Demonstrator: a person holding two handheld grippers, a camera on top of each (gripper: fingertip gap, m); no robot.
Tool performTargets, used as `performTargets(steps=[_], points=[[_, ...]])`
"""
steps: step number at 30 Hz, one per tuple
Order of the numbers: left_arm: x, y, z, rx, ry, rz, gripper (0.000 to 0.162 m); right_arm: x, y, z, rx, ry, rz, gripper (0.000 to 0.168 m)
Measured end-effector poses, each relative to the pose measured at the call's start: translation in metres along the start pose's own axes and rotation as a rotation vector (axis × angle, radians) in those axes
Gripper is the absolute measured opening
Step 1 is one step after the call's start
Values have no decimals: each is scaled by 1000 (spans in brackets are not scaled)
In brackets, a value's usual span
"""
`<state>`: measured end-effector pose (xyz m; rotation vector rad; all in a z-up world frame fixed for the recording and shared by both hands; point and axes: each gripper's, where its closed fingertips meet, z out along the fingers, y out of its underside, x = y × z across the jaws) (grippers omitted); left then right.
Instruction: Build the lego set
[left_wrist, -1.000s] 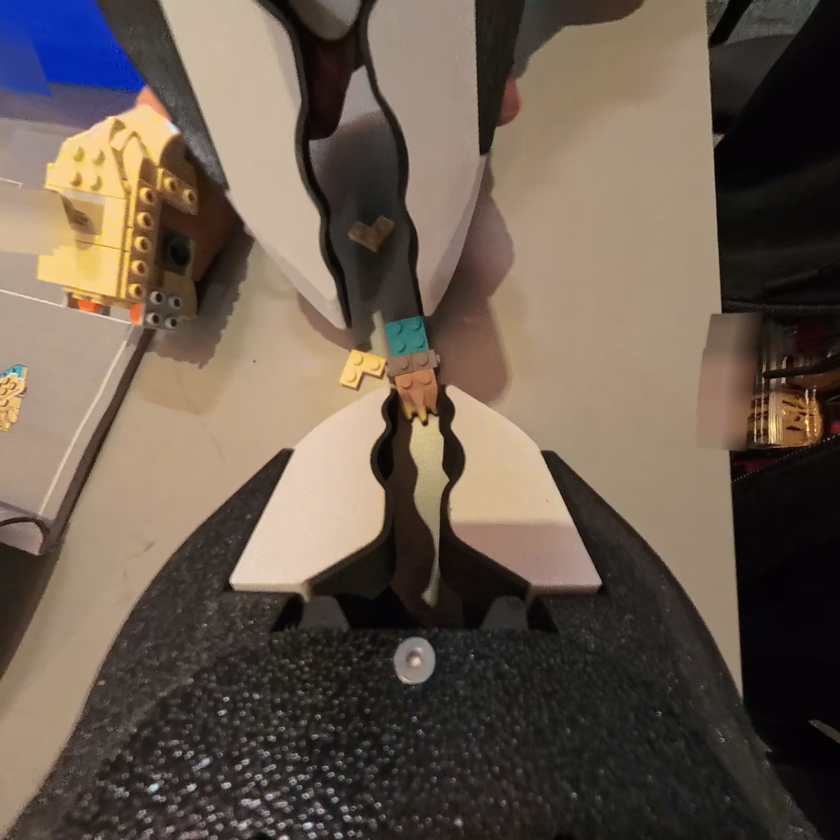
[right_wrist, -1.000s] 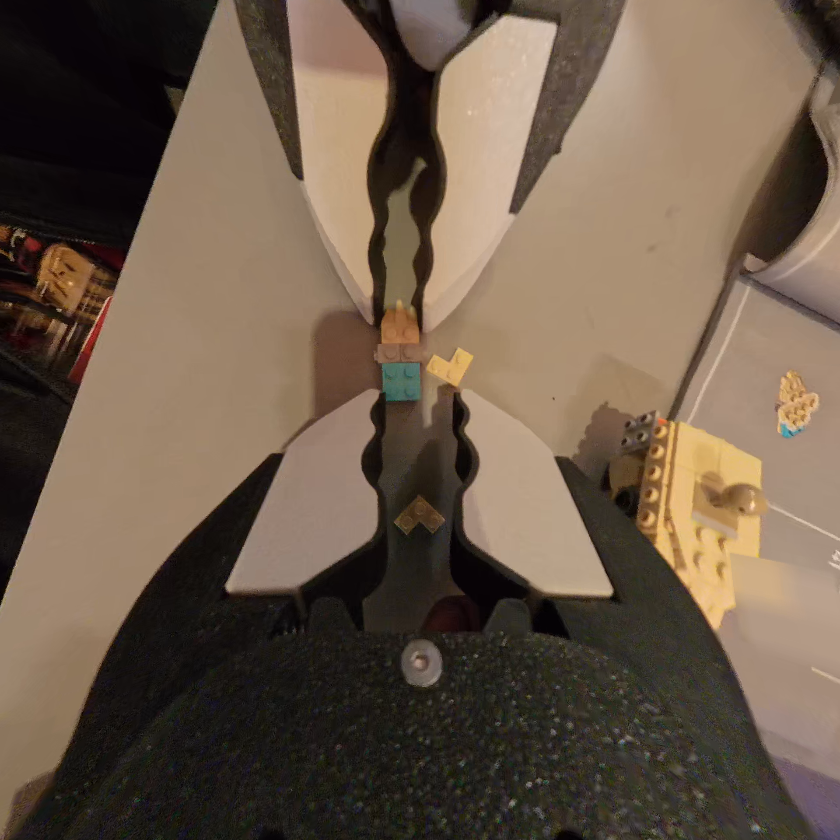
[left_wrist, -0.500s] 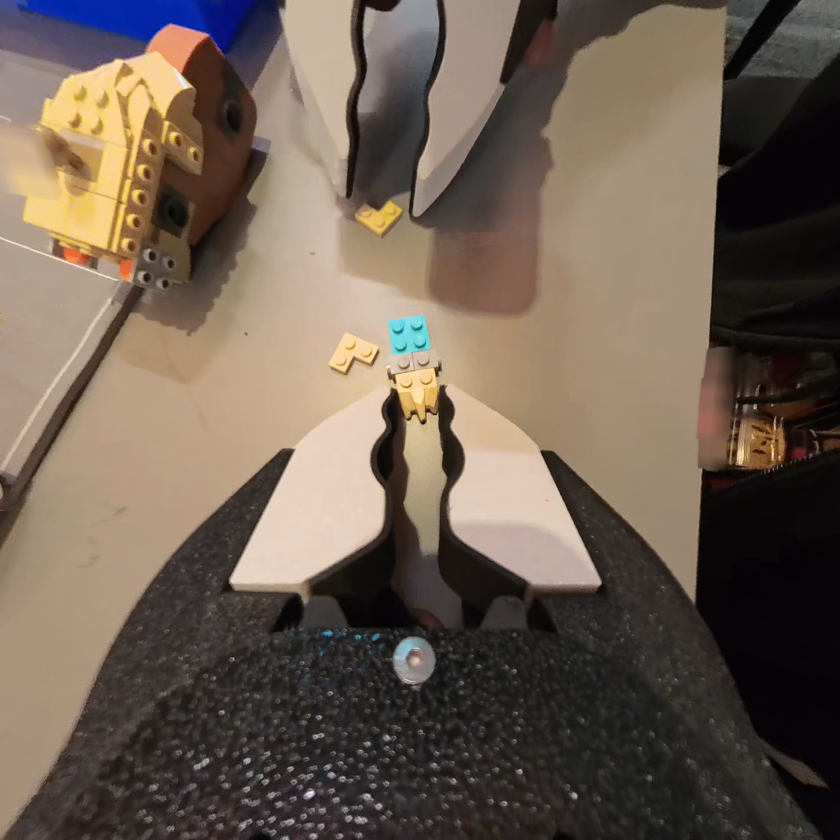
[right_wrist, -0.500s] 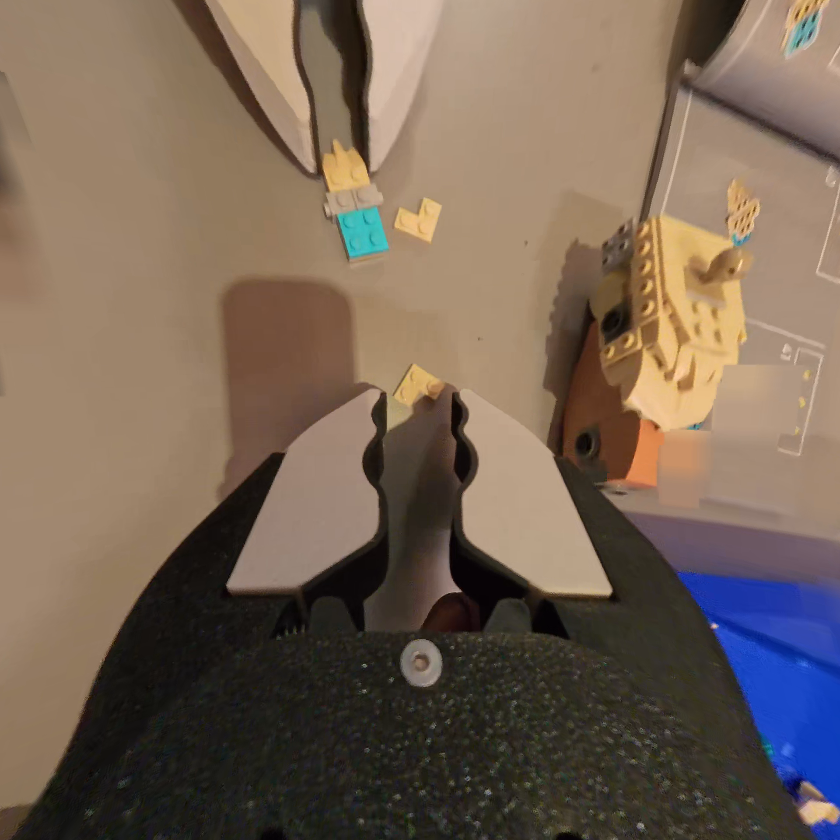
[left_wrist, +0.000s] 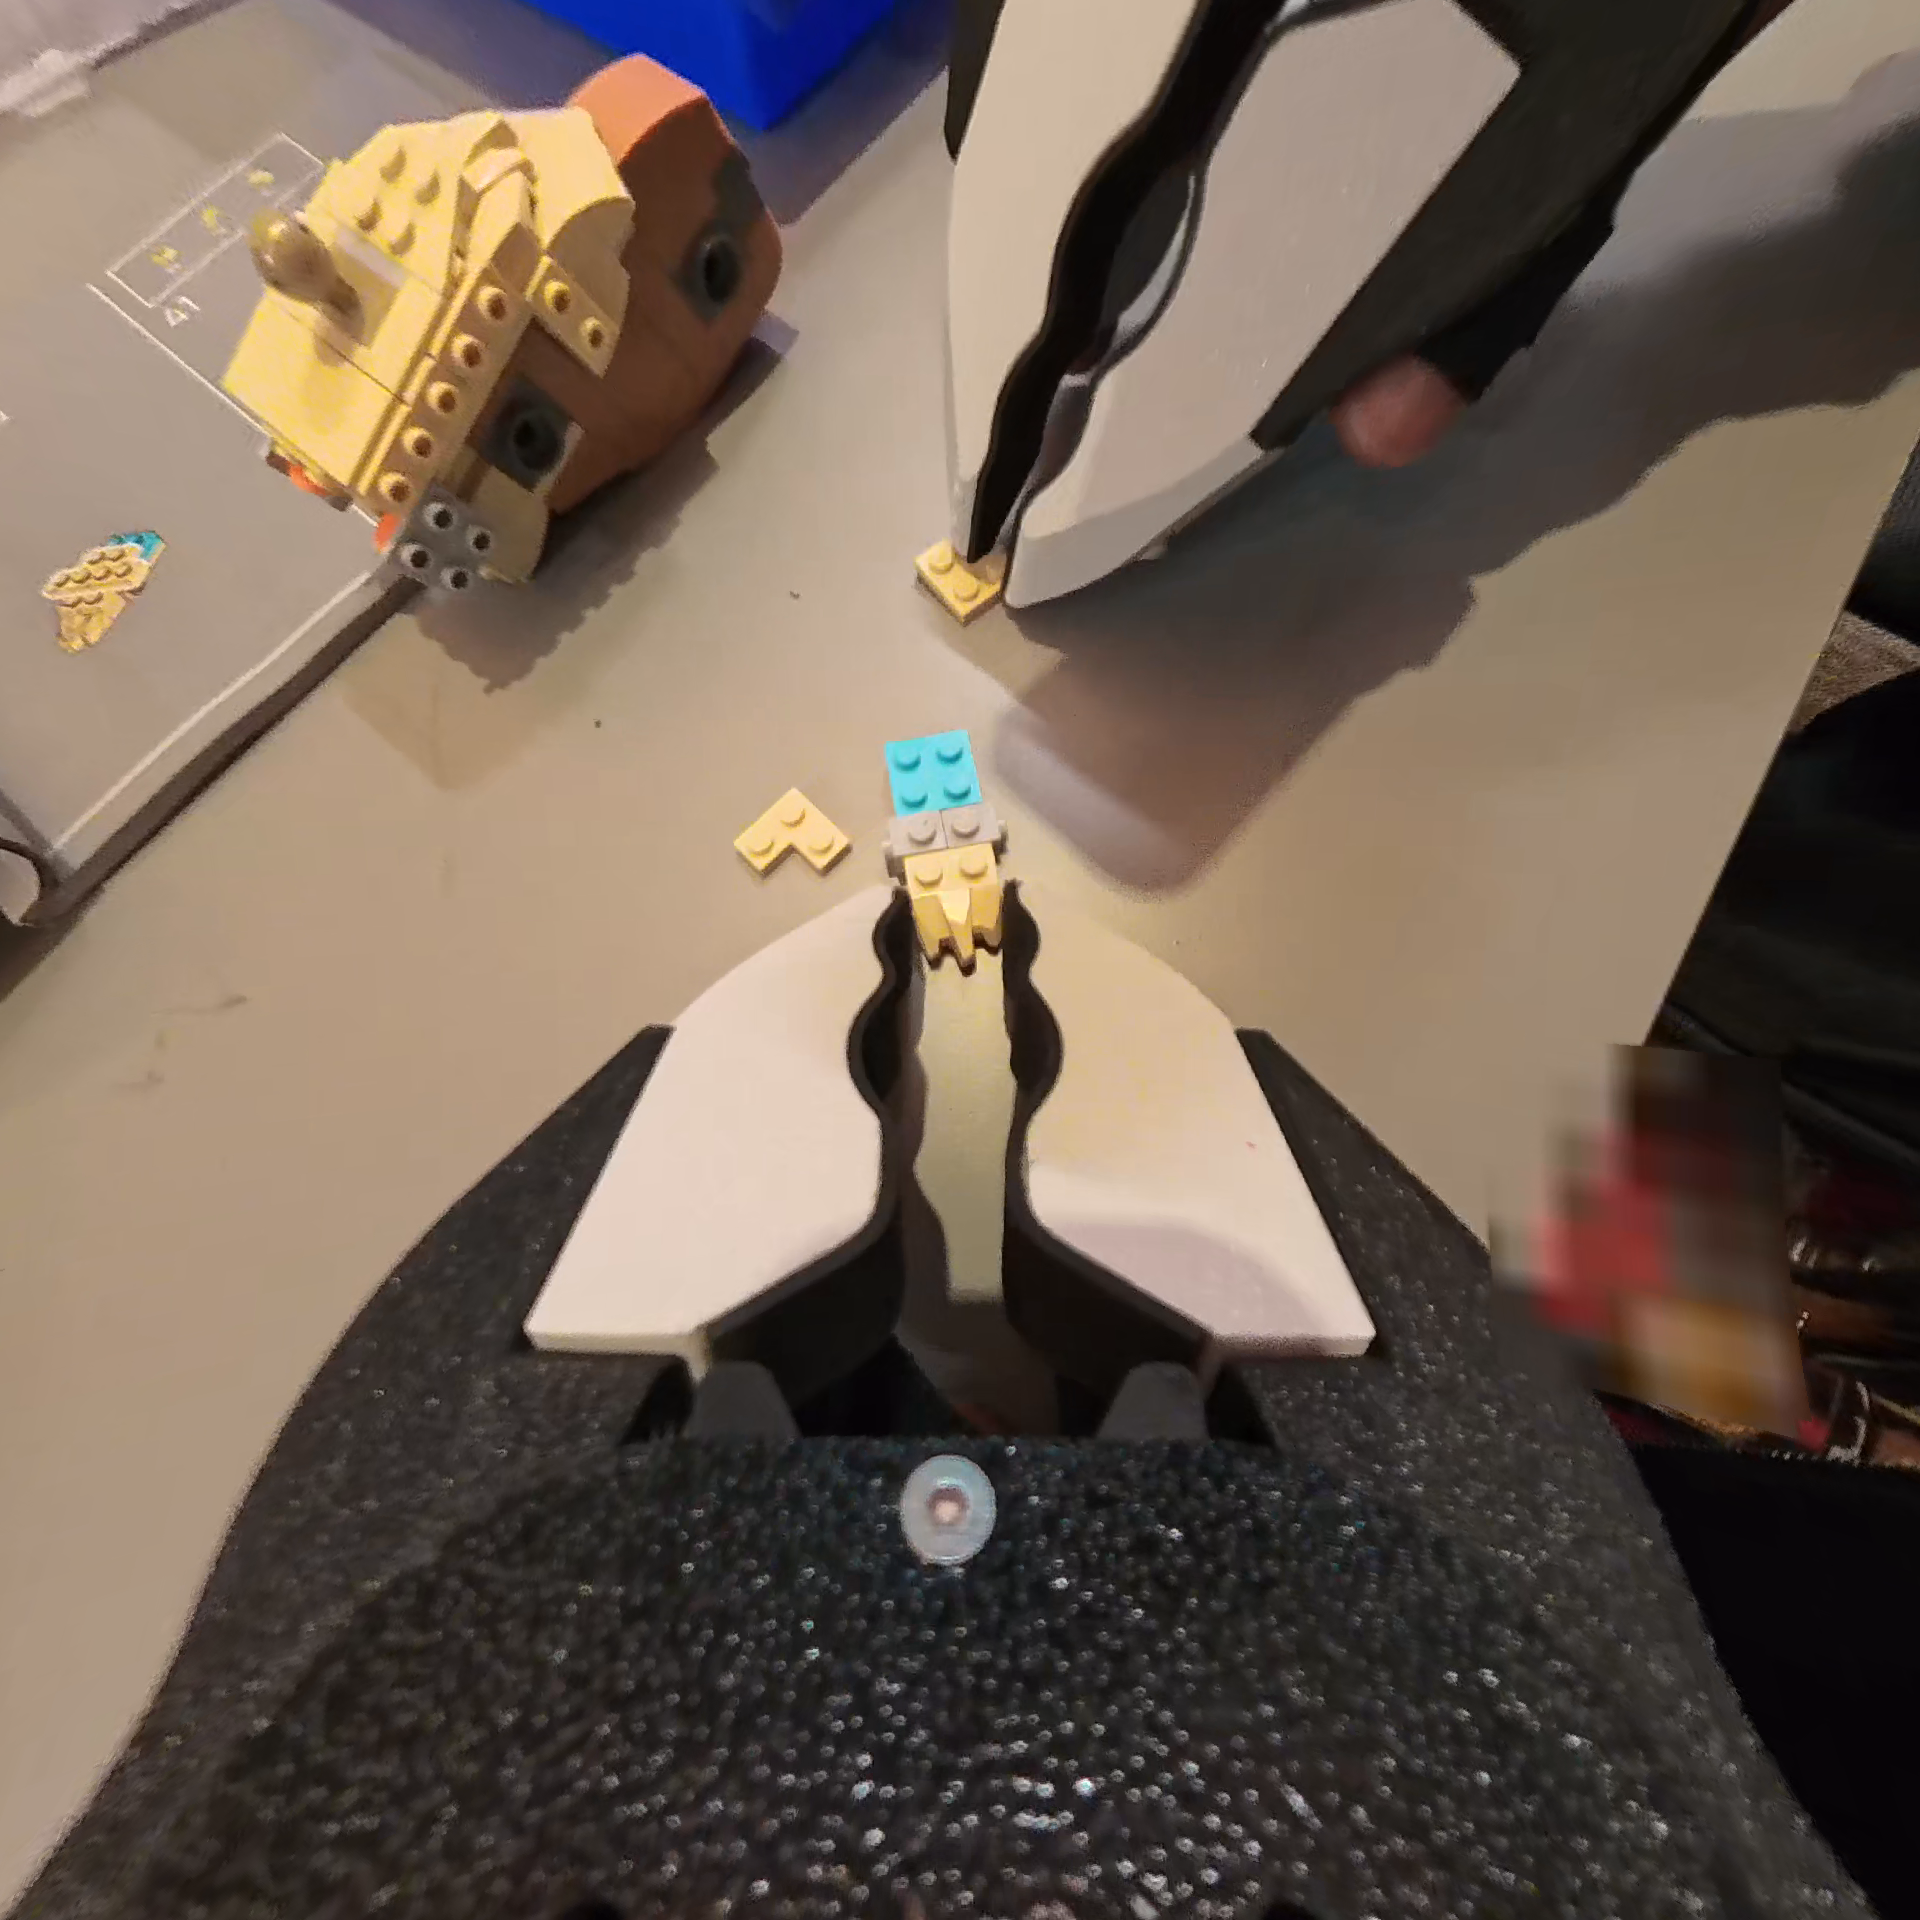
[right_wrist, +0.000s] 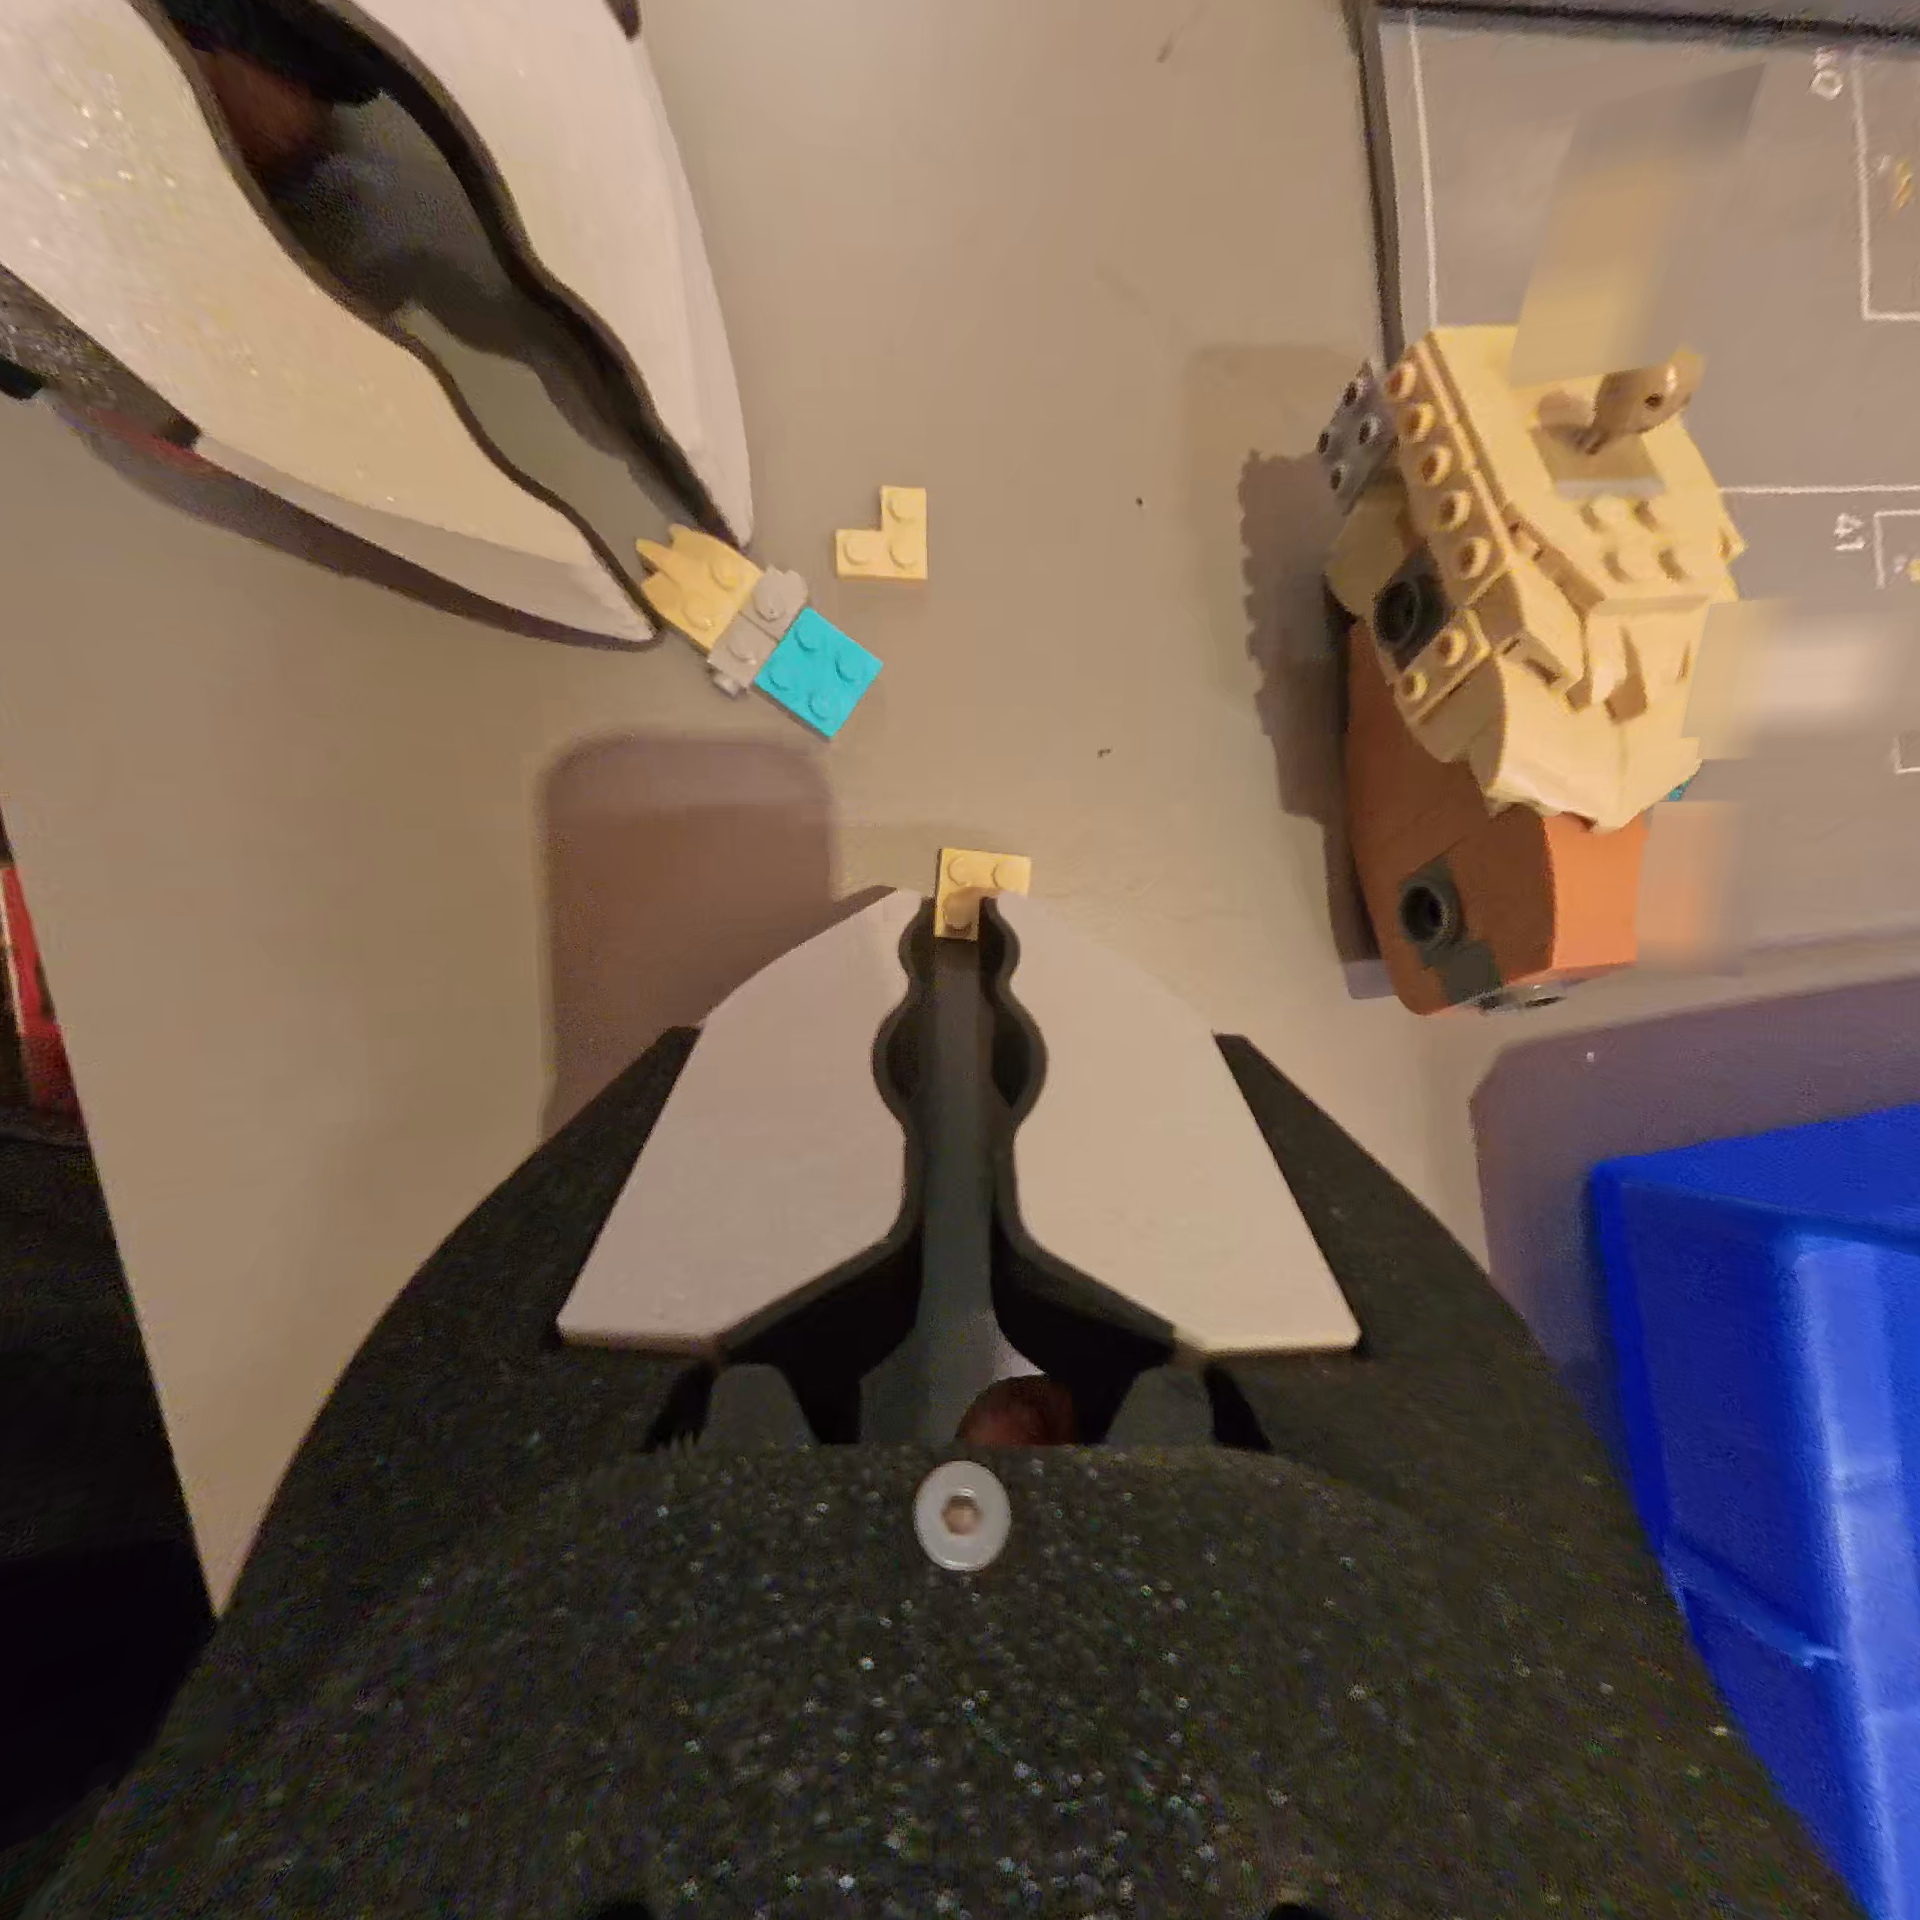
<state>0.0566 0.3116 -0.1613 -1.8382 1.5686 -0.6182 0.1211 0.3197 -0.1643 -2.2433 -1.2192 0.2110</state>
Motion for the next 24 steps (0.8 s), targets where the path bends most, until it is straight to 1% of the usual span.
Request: performTargets(steps=[5,8,12,15,19,21,24], points=[[0,-5,-1,30,-17,-24,16,-4,0,-4,59,-45,-97,7],[3,-6,0,32,-10,-27,22,-12,-10,-13,167,-108,-161,7],[7,-12,-5,88,17,-34,31,-21,-28,-23,280,-166,-168,7],[8,-20,-15,173,42,6,29,-31,-38,-24,336,-190,-193,7],[16,-25,-26,236,156,121,25,-47,-44,-21,371,-222,-287,7],[17,-23,-28,239,203,187,25,-50,-47,-21,379,-237,-304,7],[8,-19,-26,202,192,209,25,-46,-48,-15,331,-222,-240,7]])
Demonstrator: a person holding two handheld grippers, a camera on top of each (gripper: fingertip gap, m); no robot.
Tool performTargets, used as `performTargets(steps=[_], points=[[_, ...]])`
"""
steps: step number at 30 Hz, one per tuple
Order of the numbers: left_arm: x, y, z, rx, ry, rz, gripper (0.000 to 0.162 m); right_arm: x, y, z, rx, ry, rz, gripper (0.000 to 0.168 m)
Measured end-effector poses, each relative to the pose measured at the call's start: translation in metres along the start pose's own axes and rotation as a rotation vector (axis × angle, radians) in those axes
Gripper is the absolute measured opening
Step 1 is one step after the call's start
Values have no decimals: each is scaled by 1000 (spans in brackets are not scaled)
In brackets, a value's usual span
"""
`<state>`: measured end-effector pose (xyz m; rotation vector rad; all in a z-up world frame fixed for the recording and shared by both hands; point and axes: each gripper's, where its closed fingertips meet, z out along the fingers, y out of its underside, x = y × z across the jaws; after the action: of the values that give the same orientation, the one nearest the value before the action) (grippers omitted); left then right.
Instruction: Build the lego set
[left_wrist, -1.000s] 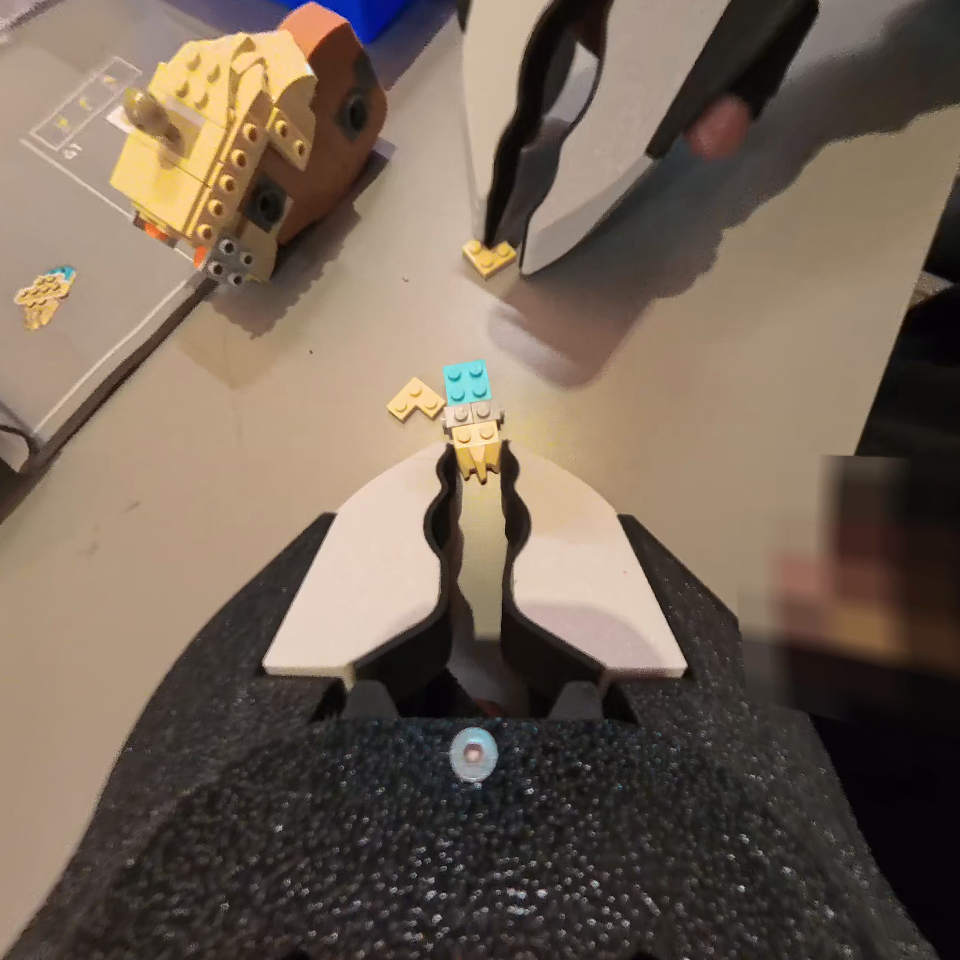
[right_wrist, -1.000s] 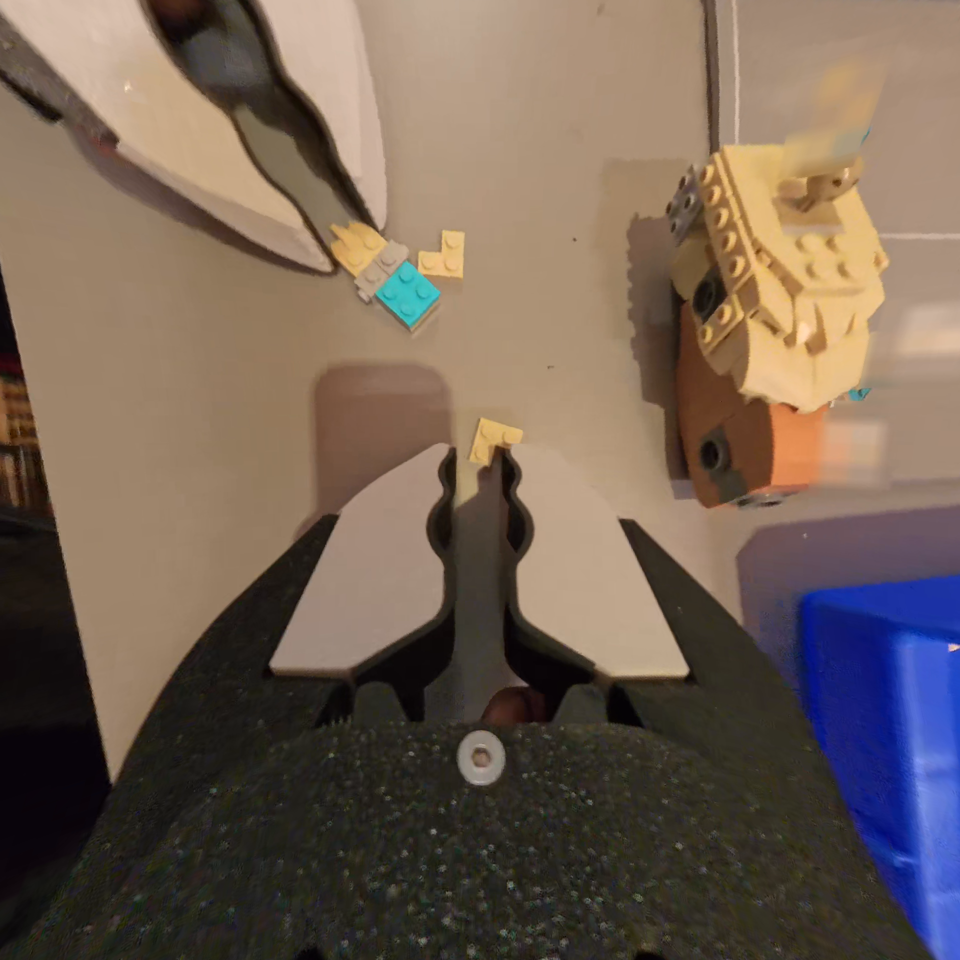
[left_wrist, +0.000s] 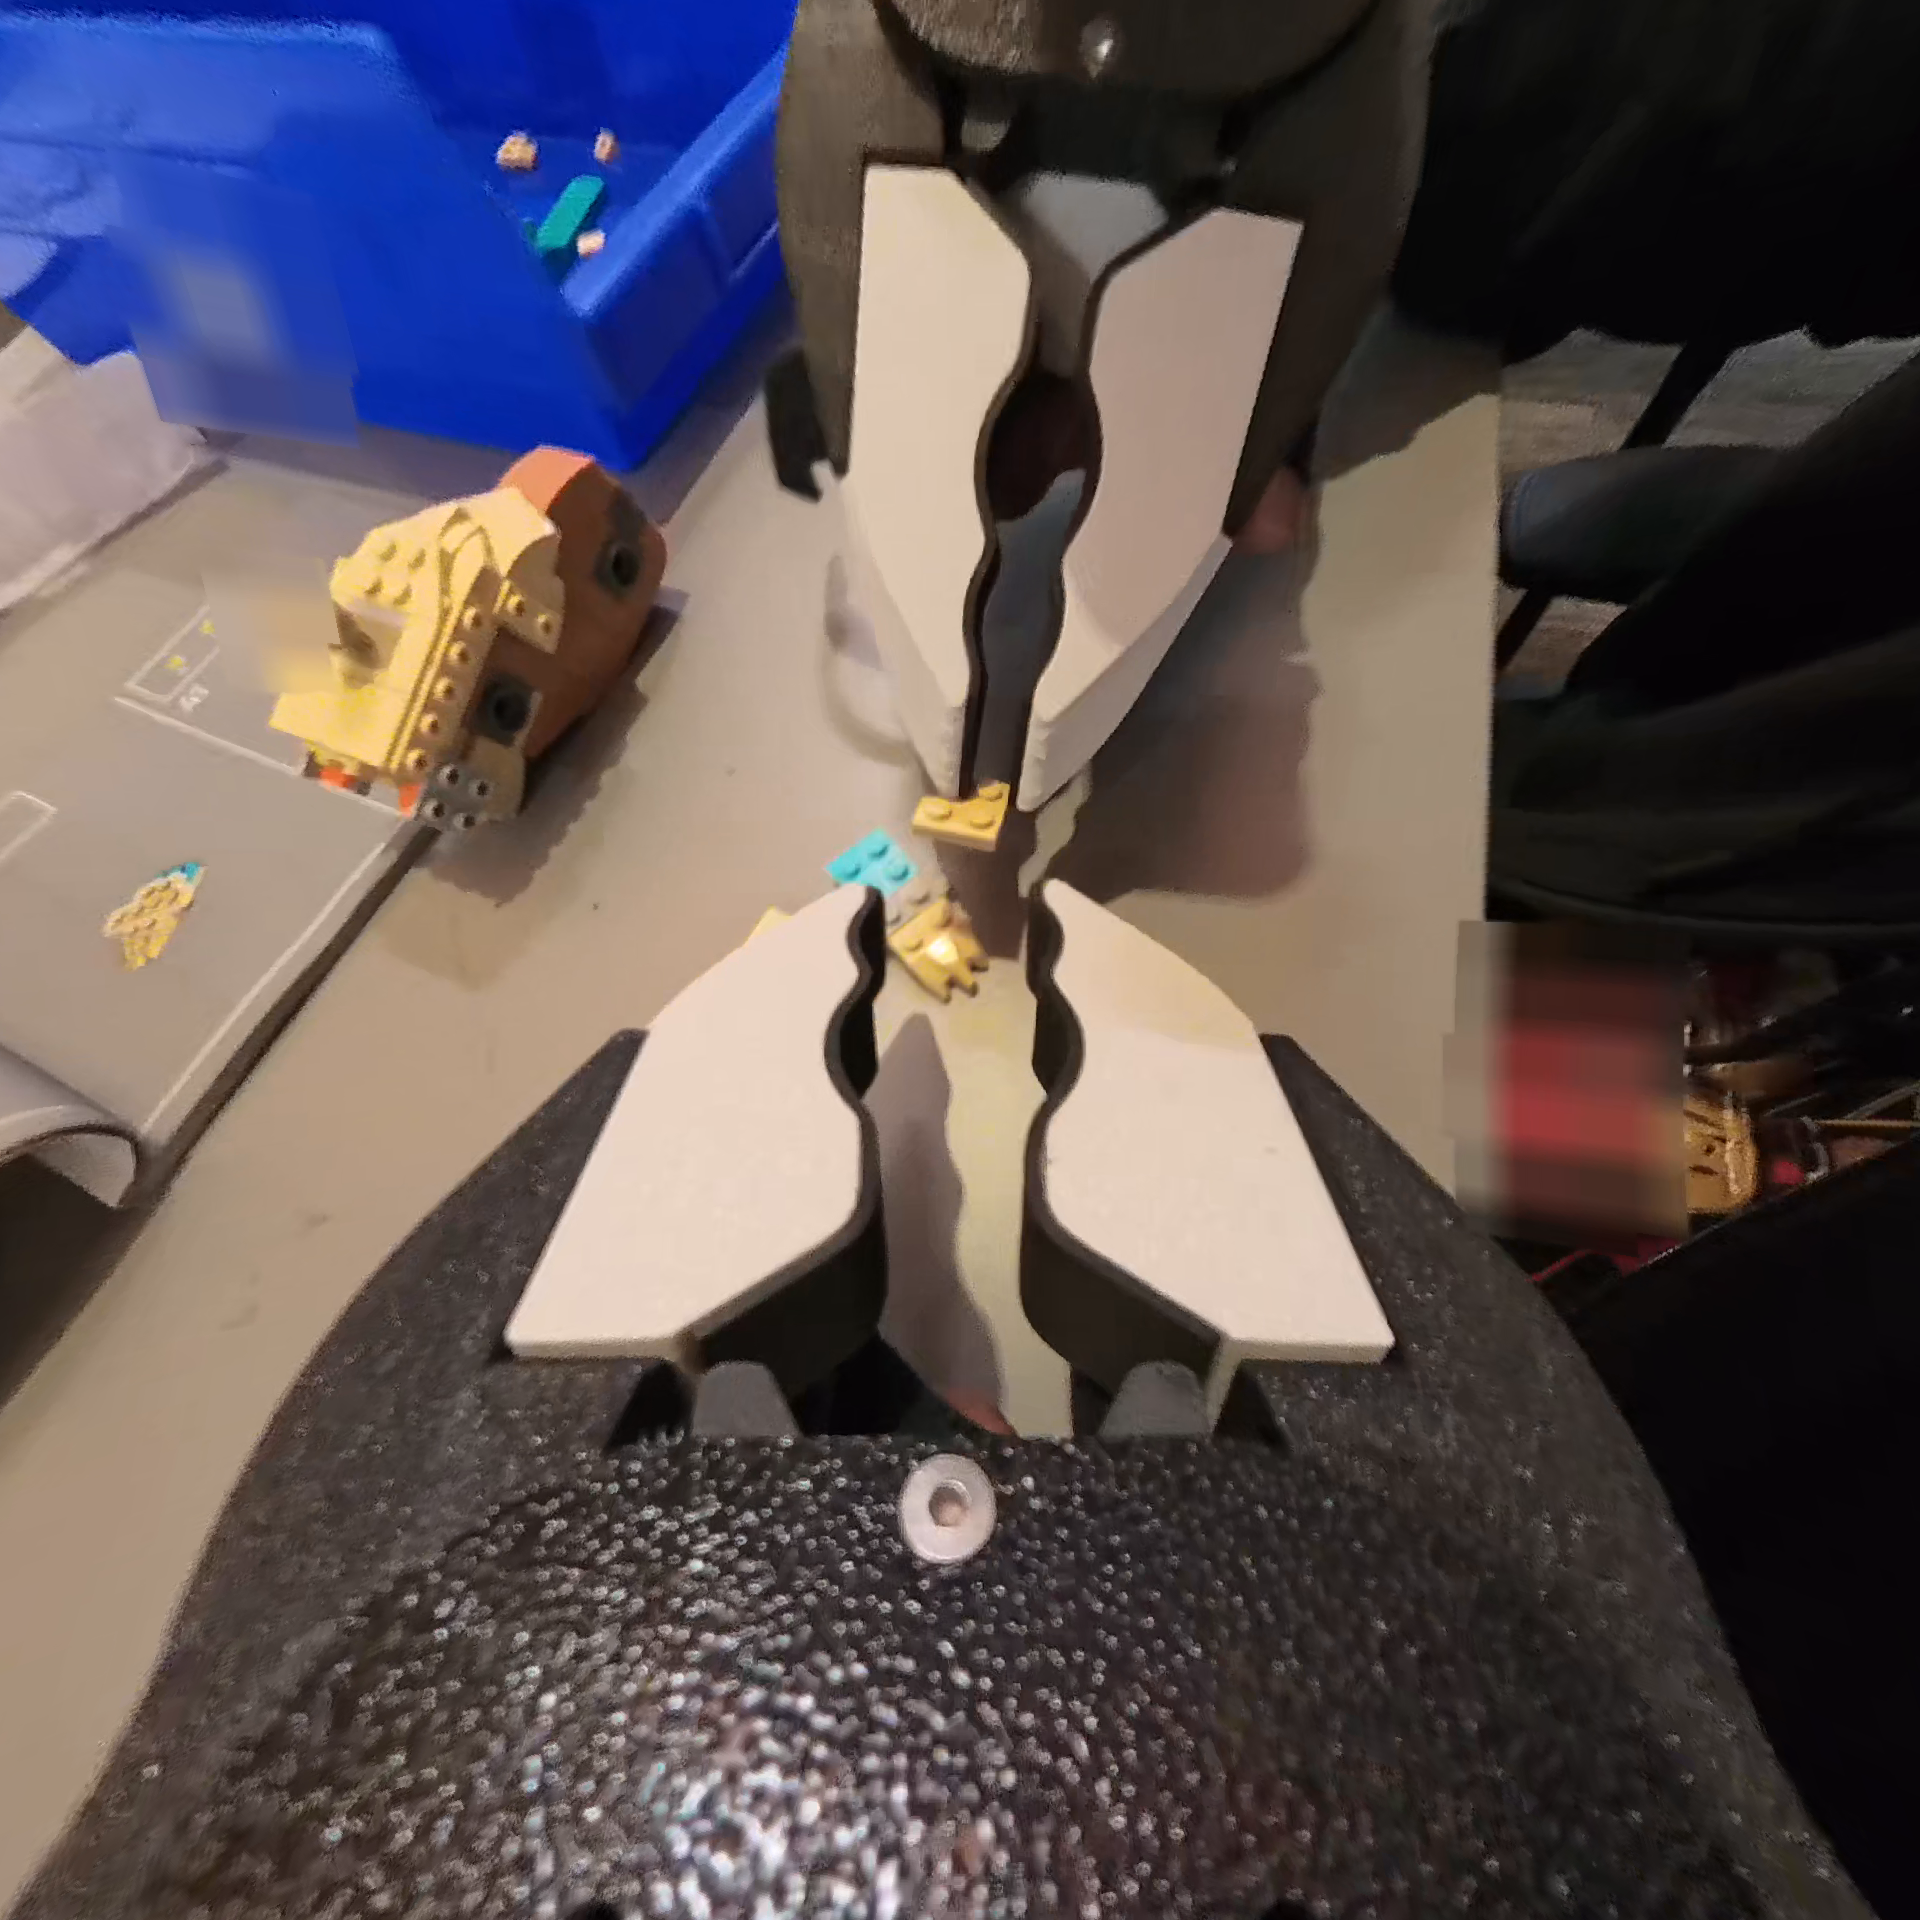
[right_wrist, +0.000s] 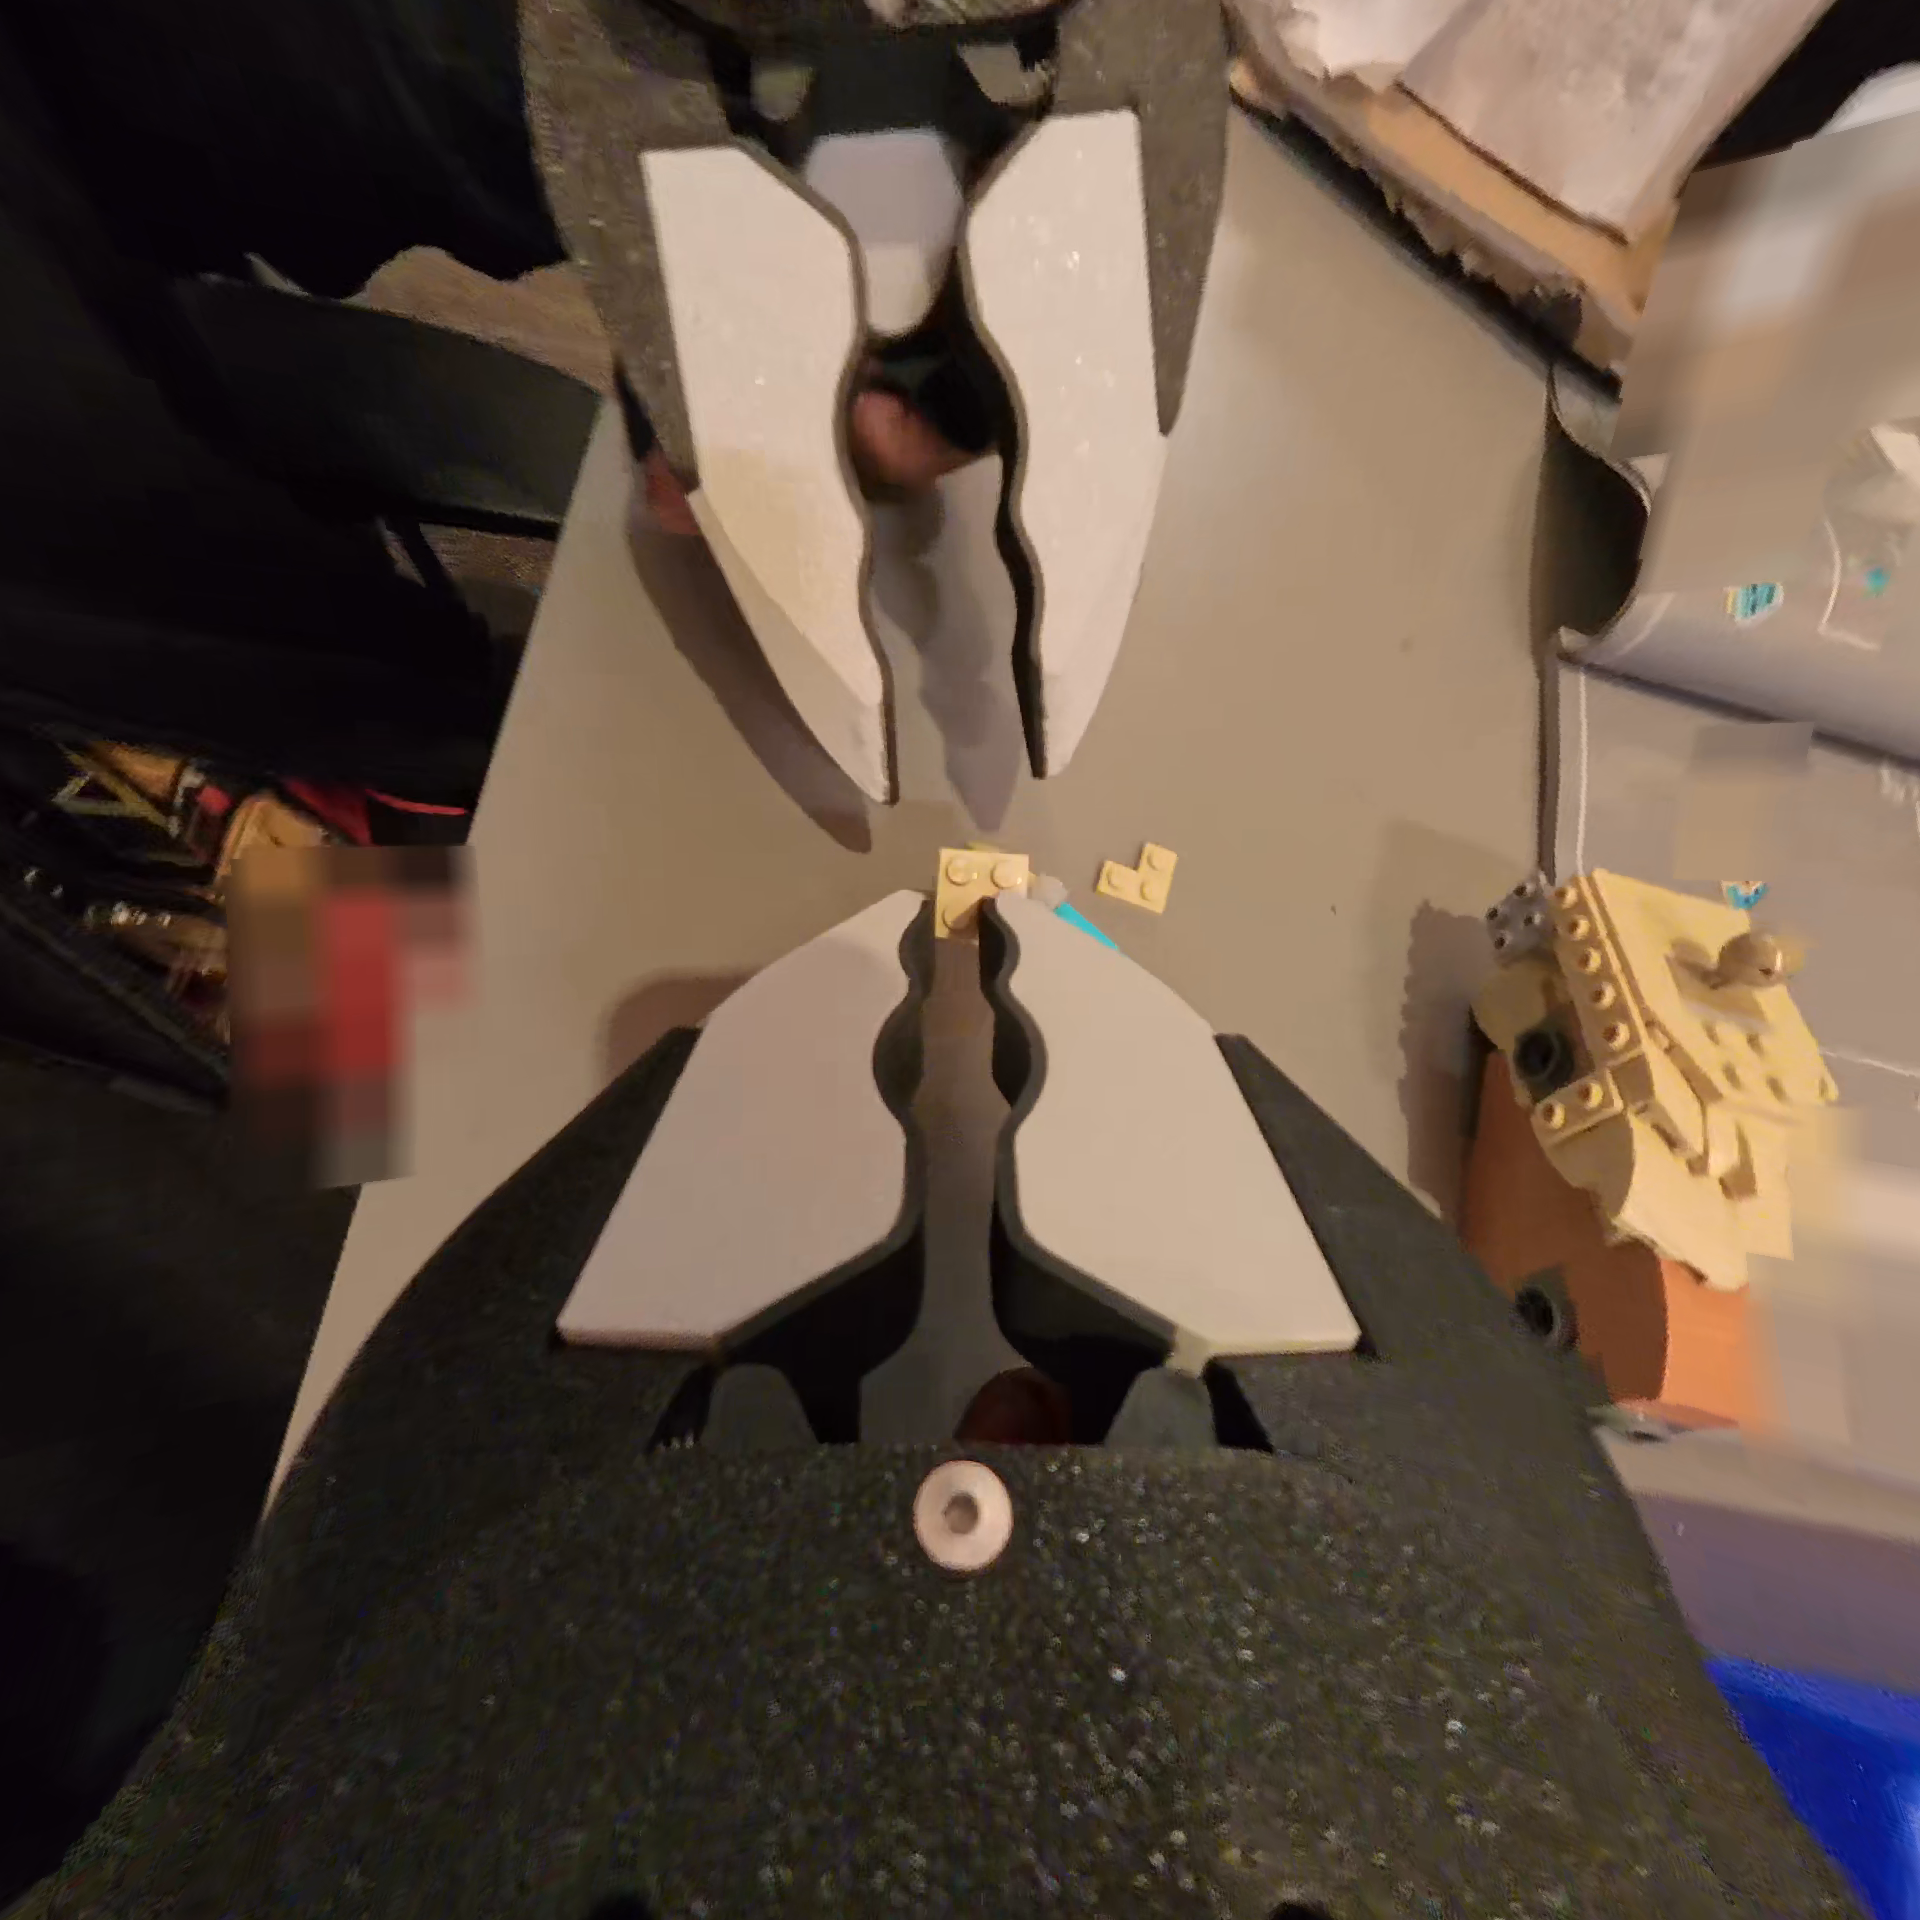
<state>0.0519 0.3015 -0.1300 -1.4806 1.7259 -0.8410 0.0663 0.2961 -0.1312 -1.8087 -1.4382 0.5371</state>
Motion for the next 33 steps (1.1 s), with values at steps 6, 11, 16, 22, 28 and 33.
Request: performTargets(steps=[6,11,16,22,28,33], points=[[-4,18,4,-111,-15,-90,22,5,10,6,-65,89,226,8],[-4,24,9,-146,-55,-152,20,4,16,8,-126,125,276,8],[-1,26,12,-166,-89,-171,18,1,15,13,-153,132,301,7],[1,28,15,-193,-121,-160,18,0,12,16,-161,145,309,7],[2,28,16,-195,-113,-160,18,0,13,15,-164,151,314,7],[1,27,15,-183,-111,-177,18,1,15,14,-165,154,320,7]])
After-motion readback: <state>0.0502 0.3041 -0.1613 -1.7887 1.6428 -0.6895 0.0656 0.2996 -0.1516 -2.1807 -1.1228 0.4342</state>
